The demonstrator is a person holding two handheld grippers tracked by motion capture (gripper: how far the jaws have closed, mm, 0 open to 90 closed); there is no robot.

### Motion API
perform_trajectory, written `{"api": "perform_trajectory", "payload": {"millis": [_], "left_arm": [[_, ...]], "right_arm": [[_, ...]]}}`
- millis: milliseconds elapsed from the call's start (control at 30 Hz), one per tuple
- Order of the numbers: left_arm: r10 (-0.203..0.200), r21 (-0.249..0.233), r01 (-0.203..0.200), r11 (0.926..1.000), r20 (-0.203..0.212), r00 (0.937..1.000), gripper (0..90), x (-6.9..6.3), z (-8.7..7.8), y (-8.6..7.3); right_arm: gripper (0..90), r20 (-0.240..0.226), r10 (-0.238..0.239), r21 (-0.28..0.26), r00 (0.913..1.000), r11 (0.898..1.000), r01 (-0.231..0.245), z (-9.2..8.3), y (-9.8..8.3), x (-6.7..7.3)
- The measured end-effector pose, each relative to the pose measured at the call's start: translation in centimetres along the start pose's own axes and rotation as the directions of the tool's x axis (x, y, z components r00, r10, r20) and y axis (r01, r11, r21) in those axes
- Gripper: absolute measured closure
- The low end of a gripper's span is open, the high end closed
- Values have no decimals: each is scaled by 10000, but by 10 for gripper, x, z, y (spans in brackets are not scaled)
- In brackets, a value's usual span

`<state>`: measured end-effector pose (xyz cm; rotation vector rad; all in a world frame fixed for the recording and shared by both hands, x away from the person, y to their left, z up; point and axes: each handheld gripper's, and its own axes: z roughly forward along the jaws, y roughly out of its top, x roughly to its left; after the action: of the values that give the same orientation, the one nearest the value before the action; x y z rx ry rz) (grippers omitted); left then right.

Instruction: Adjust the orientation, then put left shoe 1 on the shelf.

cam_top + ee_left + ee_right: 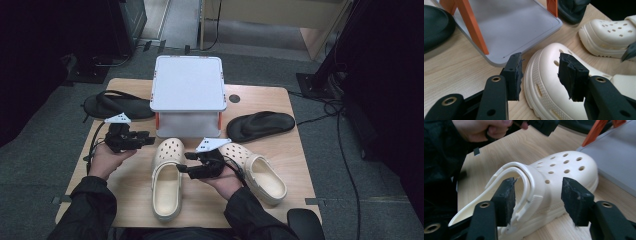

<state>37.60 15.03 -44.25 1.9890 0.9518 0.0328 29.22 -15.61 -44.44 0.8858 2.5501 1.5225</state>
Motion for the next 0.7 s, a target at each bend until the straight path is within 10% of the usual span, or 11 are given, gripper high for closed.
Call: {"api": "perform_trajectory", "payload": {"millis": [700], "left_arm": [[293, -634, -302, 9975, -144, 9995, 533, -2, -20, 30]], "right_arm": [[327, 709, -215, 861, 9973, 9962, 154, 40, -5, 2]]}}
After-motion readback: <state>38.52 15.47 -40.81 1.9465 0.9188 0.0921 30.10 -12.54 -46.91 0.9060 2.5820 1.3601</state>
